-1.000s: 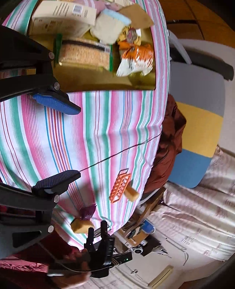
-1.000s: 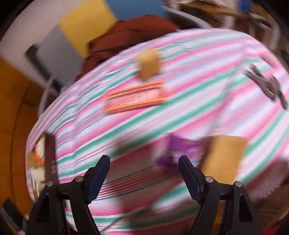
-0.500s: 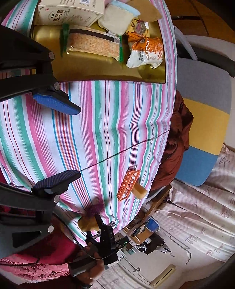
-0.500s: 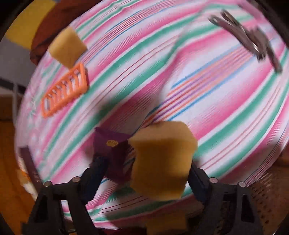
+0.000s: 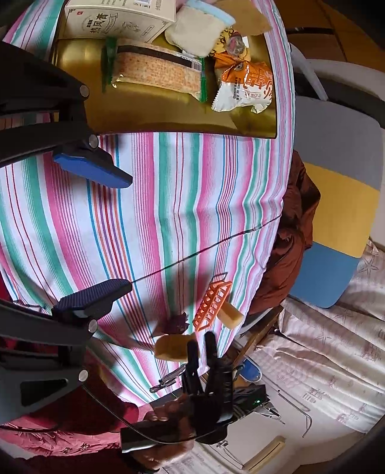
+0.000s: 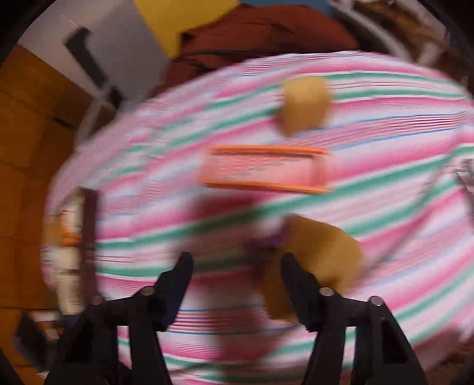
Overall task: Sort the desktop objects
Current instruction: 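Grasp the purple packet with the left tool while the right tool grasps a yellow sponge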
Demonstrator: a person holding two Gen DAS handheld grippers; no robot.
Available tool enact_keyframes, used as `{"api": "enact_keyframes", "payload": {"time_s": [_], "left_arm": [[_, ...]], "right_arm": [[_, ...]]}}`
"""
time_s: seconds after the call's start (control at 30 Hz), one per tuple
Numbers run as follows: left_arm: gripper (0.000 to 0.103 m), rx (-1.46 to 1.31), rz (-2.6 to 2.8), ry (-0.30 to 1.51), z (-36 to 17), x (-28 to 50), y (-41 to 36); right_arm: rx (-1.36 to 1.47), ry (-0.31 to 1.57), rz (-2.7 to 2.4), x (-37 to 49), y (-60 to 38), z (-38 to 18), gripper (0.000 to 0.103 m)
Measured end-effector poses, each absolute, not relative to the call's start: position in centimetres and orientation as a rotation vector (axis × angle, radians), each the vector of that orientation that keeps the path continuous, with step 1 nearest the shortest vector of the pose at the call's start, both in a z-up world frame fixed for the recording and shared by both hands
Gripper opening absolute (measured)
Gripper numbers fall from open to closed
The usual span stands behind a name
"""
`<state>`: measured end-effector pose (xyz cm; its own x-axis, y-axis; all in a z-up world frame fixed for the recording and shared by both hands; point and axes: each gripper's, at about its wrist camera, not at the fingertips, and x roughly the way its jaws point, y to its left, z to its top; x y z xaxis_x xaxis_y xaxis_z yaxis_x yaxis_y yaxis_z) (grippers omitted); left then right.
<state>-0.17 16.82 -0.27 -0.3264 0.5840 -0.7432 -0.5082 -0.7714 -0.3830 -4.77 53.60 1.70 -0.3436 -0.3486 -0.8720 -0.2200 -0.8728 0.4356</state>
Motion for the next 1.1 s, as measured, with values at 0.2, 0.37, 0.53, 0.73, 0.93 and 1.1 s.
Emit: {"api": "enact_keyframes", "payload": {"time_s": [0.2, 0.37, 0.53, 0.73, 0.93, 1.1], "left_arm": [[0.065, -1.254, 2.133, -0.116, -0.6, -0.9, 16.7], [0.065, -1.275, 2.104, -0.109, -1.1, -1.4, 17.9], [0.065, -1.261, 2.092, -0.091, -0.8, -1.3, 18.8], [0.065, -1.286, 2.098, -0.112, -1.5, -1.4, 18.2], [0.065, -1.293, 2.084, -0.089, -1.7, -1.5, 18.8], [0.066, -1.236, 2.056, -0.006, -0.5, -1.8, 21.6]], "right_arm": [[1.736, -0.730, -2.647, -3.4, 55.2, 2.5, 0.075], [1.908, -0.783, -2.681, -2.6, 57.1, 0.2, 0.085], [1.983, -0.680, -2.675, -3.5, 58.0, -1.0, 0.087], [2.054, -0.812, -2.679, -2.7, 60.4, -1.4, 0.087], [2.089, -0.737, -2.644, -2.4, 60.8, -2.0, 0.093], [2.214, -0.914, -2.561, -0.8, 64.0, -4.0, 0.088]]}}
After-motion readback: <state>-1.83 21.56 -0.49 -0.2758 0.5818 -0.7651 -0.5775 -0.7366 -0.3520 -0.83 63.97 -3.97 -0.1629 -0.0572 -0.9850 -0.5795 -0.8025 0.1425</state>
